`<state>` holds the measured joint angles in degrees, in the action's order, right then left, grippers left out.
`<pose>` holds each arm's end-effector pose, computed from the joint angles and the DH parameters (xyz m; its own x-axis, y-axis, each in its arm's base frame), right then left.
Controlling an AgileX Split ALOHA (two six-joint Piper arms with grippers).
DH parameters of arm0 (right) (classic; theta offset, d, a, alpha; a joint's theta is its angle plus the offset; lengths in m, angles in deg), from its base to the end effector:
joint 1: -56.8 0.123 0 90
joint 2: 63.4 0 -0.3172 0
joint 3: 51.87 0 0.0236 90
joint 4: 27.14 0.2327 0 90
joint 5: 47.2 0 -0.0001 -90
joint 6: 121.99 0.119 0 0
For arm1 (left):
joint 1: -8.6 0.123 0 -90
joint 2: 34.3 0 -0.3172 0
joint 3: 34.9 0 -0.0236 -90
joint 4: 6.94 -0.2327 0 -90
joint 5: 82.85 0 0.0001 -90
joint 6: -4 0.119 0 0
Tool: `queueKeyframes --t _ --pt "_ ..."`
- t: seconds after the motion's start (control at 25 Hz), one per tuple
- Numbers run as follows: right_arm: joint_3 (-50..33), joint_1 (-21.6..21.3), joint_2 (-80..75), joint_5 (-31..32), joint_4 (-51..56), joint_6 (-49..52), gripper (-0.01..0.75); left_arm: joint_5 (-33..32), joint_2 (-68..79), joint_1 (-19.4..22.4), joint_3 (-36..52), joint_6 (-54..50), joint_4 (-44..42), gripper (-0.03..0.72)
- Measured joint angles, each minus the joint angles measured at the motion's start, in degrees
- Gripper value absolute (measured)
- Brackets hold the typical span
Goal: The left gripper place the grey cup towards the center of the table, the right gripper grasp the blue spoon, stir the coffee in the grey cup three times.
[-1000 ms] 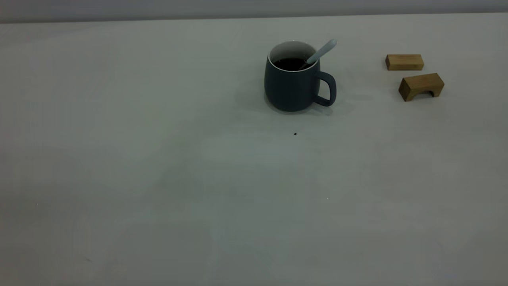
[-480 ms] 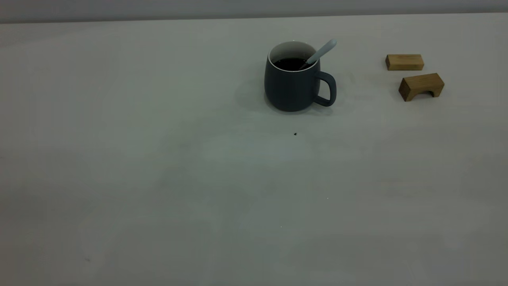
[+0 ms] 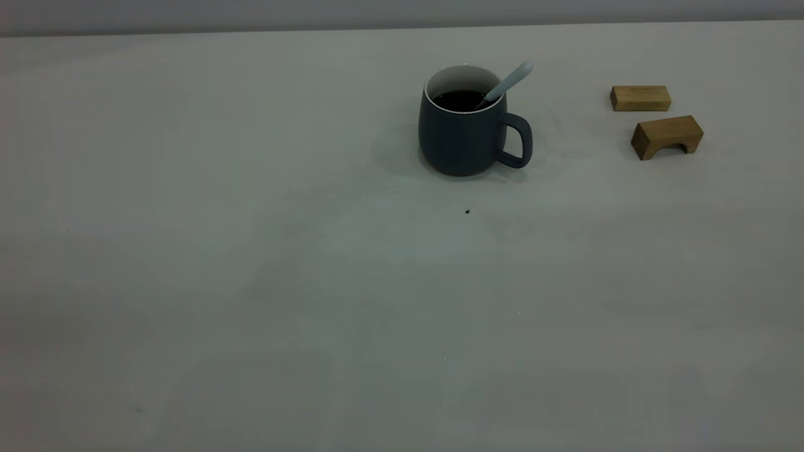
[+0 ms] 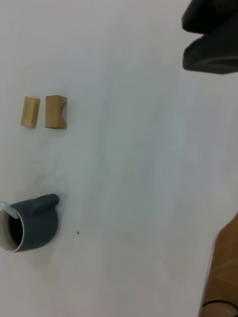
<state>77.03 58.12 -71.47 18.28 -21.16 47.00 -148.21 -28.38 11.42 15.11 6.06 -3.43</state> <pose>-0.0291 0.0106 0.2398 -0.5455 -0.1601 -0.8227 -0.1839 0.9805 -0.0689 -0.0341 -0.0083 0.2439 -0.5181 -0.0151 -0.8552 0.0038 0.9998 -0.0200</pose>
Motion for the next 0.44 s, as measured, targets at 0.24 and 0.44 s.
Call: queueKeyframes --t 0.24,0.44 --pt "0.0 0.0 0.0 -0.1 0.0 0.0 0.130 0.0 0.0 0.0 0.0 0.0 0.0 0.585" --pt "0.0 0.0 0.0 -0.1 0.0 0.0 0.132 0.0 0.0 0.0 0.0 0.0 0.0 0.585"
